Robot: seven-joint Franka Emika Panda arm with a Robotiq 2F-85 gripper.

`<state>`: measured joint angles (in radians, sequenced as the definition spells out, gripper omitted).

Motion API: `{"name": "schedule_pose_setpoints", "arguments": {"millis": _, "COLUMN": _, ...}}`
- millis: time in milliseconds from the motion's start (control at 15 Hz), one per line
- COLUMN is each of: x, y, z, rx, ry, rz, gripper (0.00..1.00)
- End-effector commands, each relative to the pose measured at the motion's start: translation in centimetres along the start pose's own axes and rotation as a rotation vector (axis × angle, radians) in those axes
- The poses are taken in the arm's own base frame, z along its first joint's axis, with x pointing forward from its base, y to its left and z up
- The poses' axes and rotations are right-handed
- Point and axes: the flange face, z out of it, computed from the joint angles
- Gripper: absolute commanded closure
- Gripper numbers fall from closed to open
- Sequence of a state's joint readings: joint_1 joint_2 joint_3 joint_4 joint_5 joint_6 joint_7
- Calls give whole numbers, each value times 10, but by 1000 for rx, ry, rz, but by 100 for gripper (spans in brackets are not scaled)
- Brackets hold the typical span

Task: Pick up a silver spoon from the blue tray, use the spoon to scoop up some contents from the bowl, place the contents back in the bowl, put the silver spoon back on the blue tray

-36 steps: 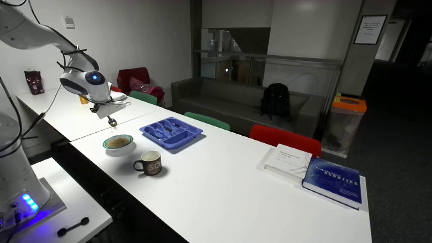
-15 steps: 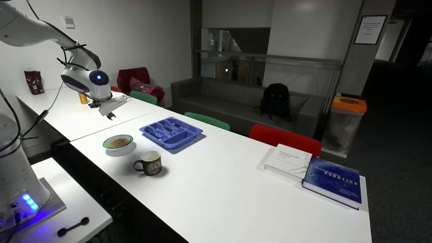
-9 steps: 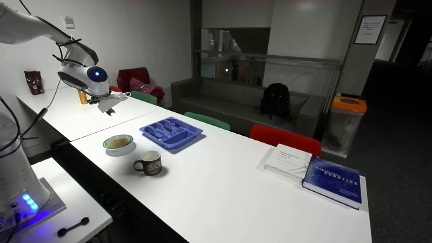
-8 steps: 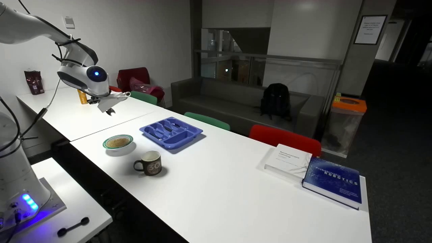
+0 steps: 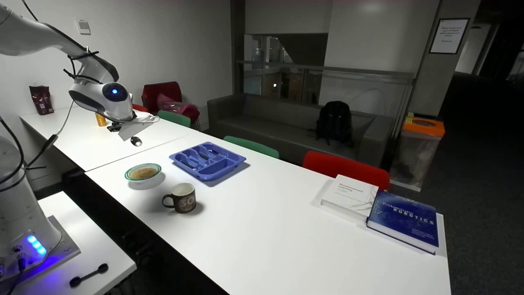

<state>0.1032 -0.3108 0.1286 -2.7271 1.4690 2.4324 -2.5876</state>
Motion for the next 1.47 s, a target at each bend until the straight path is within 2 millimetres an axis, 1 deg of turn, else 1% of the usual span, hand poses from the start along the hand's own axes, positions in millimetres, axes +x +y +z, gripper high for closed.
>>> {"name": "schedule_pose_setpoints", "arguments": {"millis": 0, "x": -4, "y": 3, "z": 8, "rx": 10, "ry": -87, "rz": 29, "gripper": 97}}
{"name": "schedule_pose_setpoints", "arguments": {"millis": 200, "x": -7, "y": 6, "z": 16, "rx": 24, "ry": -156, "rz": 58, "gripper": 97}}
{"name": "schedule_pose_setpoints", "arguments": {"millis": 467, "x": -8, "y": 20, "z": 24, "rx": 31, "ry": -271, "rz": 89, "gripper": 97}}
{"name": "schedule_pose_setpoints", "arguments": {"millis": 733, "x": -8, "y": 42, "z": 41, "rx": 52, "ry": -444, "rz": 91, "gripper": 97}}
{"name": "schedule_pose_setpoints", "arguments": {"millis": 933, "x": -11, "y": 49, "z": 56, "rx": 91, "ry": -542, "rz": 87, "gripper": 97}}
{"name": "schedule_pose_setpoints", "arguments": {"millis": 1133, "x": -12, "y": 60, "z": 55, "rx": 133, "ry": -630, "rz": 77, "gripper": 97}}
{"name": "schedule_pose_setpoints", "arguments": {"millis": 1400, "x": 2, "y": 99, "z": 47, "rx": 149, "ry": -730, "rz": 68, "gripper": 97}}
